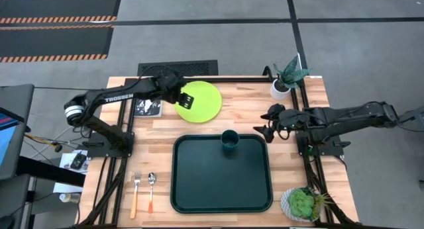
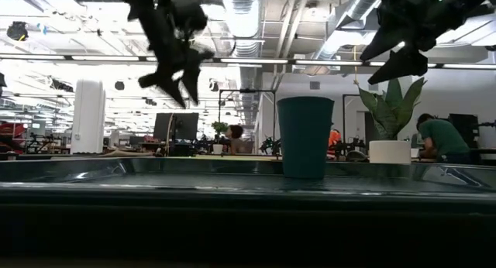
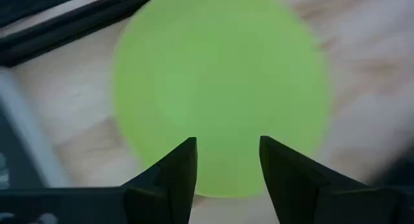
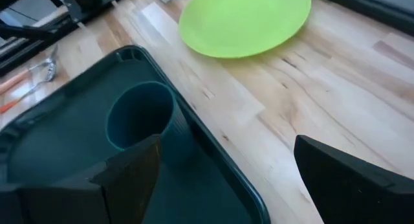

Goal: Pick and place plate/cup/fork/spoon on tray
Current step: Put the green plate on the black tray

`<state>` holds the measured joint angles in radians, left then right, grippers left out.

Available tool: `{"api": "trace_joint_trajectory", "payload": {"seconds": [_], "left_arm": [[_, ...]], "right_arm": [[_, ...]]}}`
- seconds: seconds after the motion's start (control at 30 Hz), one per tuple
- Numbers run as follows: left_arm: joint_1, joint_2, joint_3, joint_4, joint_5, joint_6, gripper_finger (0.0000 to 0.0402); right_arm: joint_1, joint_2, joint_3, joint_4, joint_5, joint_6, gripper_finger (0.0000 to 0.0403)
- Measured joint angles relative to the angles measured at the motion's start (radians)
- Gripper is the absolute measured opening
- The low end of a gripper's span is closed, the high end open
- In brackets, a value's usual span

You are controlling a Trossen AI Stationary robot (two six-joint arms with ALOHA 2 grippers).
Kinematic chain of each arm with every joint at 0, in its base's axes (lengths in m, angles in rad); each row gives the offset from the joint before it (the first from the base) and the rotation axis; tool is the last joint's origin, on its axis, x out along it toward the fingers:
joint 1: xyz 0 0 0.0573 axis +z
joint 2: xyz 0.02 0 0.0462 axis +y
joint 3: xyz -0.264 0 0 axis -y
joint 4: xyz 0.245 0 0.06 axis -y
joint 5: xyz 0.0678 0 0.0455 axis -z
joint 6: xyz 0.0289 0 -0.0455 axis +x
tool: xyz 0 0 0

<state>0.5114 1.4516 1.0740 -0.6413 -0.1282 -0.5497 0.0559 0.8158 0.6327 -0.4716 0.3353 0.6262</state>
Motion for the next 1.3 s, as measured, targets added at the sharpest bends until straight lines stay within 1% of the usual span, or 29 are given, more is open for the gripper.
{"api": "trace_joint_trajectory", "payload": {"seconds": [0.07,0.13,0.23,0.33,0.47,0.6,0.7,0.8,1.0,1.13,1.23,1.3], "left_arm": [[0.043,0.005,-0.037,0.059,0.014,0.005,0.0154],[0.082,0.005,-0.073,0.08,0.026,0.005,0.0154],[0.135,0.006,-0.131,0.143,0.072,-0.013,0.0164],[0.182,0.006,-0.185,0.197,0.123,-0.033,0.0184],[0.213,0.006,-0.237,0.246,0.149,-0.06,0.0216],[0.219,0.006,-0.268,0.314,0.147,-0.085,0.0241],[0.219,0.018,-0.277,0.346,0.105,-0.089,0.0248],[0.226,0.064,-0.28,0.346,0.118,-0.091,0.0249],[0.222,0.185,-0.279,0.415,0.199,-0.153,0.0249],[0.224,0.224,-0.275,0.435,0.229,-0.194,0.0246],[0.224,0.229,-0.275,0.434,0.228,-0.205,0.0217],[0.224,0.231,-0.276,0.432,0.216,-0.208,0.0179]], "right_arm": [[0.0,0.014,0.0,0.002,-0.001,0.013,0.0372],[0.0,0.031,0.0,0.007,-0.01,0.027,0.0372],[0.001,0.054,0.0,0.018,-0.027,0.03,0.0372],[0.001,0.077,0.0,0.028,-0.03,0.031,0.0372],[0.001,0.104,0.0,0.063,-0.033,0.032,0.0372],[0.001,0.129,0.0,0.087,-0.044,0.031,0.0372],[0.001,0.145,0.0,0.105,-0.049,0.031,0.0372],[0.002,0.156,0.0,0.12,-0.055,0.032,0.0372],[0.002,0.152,0.0,0.117,-0.075,0.037,0.0372],[0.002,0.151,0.0,0.116,-0.076,0.04,0.0372],[0.002,0.152,0.0,0.116,-0.076,0.047,0.0372],[0.002,0.152,0.0,0.117,-0.076,0.048,0.0372]]}}
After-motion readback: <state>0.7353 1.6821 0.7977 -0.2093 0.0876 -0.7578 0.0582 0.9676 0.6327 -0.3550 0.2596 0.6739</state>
